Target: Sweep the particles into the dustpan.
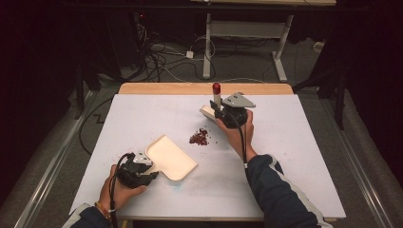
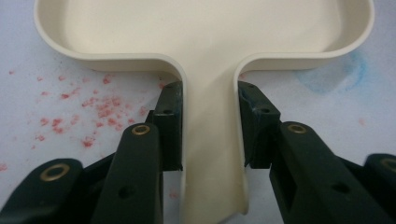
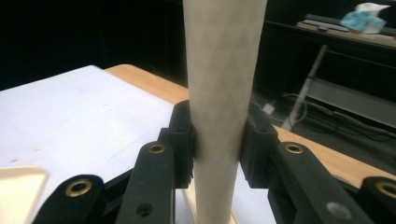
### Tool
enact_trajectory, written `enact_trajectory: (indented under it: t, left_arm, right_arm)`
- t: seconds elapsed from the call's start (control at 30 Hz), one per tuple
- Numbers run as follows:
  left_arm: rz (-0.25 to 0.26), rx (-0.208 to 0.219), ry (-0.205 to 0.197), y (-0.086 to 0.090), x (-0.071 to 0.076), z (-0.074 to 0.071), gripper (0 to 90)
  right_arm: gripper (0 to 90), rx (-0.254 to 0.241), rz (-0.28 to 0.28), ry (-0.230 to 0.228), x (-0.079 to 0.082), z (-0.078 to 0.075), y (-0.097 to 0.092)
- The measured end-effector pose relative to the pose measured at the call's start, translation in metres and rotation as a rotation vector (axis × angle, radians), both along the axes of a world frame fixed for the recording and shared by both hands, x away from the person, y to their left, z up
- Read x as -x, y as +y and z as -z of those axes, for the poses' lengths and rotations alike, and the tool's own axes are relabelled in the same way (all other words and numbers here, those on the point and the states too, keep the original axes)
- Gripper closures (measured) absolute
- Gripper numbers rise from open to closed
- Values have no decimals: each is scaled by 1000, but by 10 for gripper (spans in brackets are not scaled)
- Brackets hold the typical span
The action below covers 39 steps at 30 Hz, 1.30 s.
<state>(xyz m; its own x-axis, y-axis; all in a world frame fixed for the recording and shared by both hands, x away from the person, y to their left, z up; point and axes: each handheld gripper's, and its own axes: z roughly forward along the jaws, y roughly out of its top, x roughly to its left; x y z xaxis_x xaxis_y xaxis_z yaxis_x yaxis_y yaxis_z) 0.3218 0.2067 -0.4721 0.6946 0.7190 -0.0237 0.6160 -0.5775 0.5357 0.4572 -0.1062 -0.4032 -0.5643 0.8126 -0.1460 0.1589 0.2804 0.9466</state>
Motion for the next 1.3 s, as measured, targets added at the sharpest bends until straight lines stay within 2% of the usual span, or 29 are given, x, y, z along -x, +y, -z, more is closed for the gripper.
enact_trajectory:
  t: [0.03,0.1,0.23,0.33,0.37,0.83,1.3]
  left_arm:
    - [1,1,1,0,0,0,637]
    - [2,0,2,0,-1,0,637]
    - [6,-3,2,-1,-2,-1,637]
    - [3,-4,8,-2,-3,-2,637]
    - [3,-3,10,-3,-4,-2,637]
    - [-12,-10,20,-17,-9,-1,637]
    - [-2,-13,32,-25,-14,-2,637]
  right_arm:
    - [702,2,-26,1,7,2,6]
    - [702,8,-43,-2,11,2,8]
    - [700,-3,-84,-7,26,6,16]
    - [700,-28,-105,0,34,6,19]
    - [697,-21,-119,5,37,6,20]
    - [694,-21,-178,11,57,8,30]
    - [699,-35,-271,19,79,6,46]
